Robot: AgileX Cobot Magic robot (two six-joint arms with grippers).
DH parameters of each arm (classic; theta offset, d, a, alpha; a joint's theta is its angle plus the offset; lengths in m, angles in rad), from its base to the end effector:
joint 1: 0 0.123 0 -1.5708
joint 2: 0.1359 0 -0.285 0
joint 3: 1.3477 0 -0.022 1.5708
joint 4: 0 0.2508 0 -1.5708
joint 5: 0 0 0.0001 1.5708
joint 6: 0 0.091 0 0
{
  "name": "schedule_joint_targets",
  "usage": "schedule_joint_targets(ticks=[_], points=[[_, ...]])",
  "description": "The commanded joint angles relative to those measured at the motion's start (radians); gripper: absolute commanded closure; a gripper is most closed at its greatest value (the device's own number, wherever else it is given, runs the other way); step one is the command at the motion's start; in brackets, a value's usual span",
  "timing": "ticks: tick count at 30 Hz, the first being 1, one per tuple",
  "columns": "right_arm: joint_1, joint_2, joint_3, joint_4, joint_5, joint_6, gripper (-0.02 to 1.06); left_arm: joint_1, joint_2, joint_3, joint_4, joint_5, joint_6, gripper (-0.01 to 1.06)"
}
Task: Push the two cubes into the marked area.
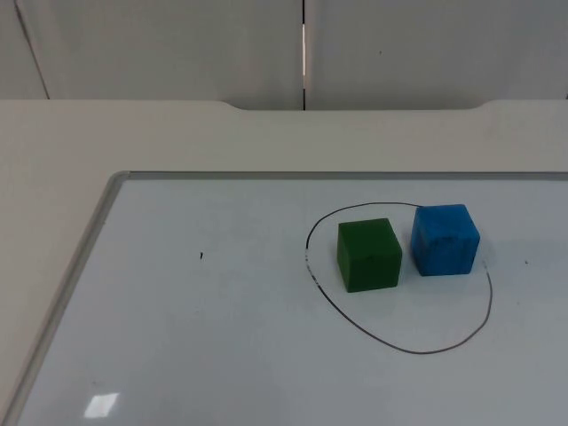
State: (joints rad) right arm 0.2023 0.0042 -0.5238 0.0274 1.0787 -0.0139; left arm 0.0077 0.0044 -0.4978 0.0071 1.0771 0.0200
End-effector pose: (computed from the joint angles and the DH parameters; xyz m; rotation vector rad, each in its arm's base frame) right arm -0.0080 0.0006 0.2825 -0.2226 2.0336 0.1505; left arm -0.0046 0.0005 0.2754 0.0123 2.0673 0.0256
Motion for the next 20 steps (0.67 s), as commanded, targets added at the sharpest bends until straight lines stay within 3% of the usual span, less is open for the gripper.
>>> schedule_joint_targets(ticks=[1, 20], points=[[-0.022, -0.004, 0.008, 0.004, -0.001, 0.002, 0.00, 0.004, -0.004, 0.003, 0.005, -0.001, -0.006, 0.00], [-0.192, -0.004, 0.008, 0.004, -0.001, 0.002, 0.00, 0.004, -0.004, 0.003, 0.005, -0.001, -0.006, 0.00]])
